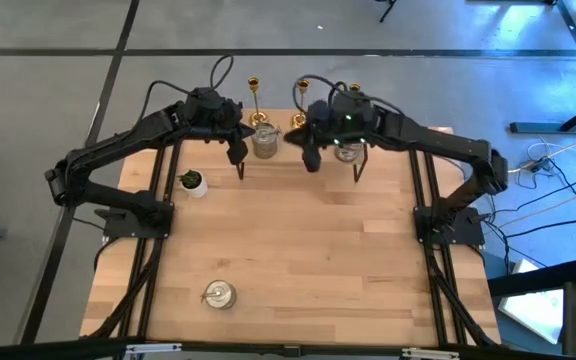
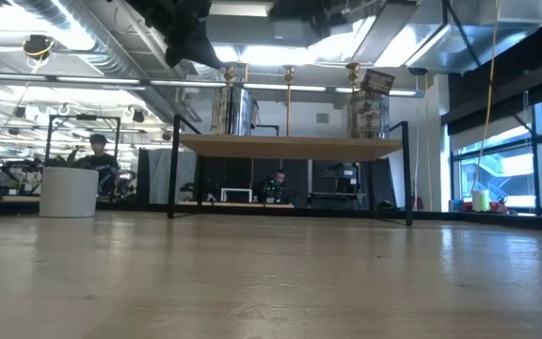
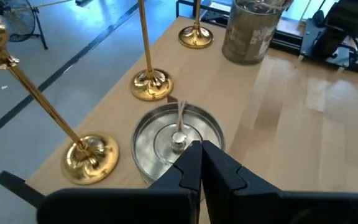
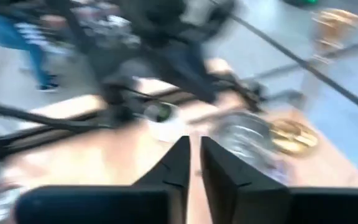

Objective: Pick & Place candle stick holders
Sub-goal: Adjust the silver scented candles on the shelf

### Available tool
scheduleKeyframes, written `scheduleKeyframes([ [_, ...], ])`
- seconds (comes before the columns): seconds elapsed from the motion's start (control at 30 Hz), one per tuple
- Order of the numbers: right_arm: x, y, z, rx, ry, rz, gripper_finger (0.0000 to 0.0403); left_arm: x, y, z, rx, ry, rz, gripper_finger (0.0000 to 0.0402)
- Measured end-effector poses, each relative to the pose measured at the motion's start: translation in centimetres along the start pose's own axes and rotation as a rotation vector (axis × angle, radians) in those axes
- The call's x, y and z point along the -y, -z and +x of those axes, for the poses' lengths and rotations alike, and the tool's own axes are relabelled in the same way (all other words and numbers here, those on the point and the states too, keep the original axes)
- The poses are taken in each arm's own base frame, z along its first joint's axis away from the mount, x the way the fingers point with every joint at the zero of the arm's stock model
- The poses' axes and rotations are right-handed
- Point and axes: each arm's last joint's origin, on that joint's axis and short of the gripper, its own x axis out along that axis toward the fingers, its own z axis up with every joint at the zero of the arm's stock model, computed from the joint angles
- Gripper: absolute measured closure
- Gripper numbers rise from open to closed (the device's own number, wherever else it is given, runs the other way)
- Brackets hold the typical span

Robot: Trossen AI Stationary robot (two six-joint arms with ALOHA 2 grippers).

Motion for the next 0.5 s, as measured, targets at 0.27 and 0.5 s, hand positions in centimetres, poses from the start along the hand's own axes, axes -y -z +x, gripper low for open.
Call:
scheduleKeyframes([
  [0.27, 3.7, 2.7, 4.1, -0.140, 0.130, 0.103, 0.0399, -0.1, 0.1, 0.0, -0.007, -0.022, -0.028, 0.0400],
  [0.5, 4.2, 3.8, 5.4, -0.176, 0.229, 0.141, 0.0401, -0.1, 0.1, 0.0, -0.011, -0.024, -0.036, 0.0400],
])
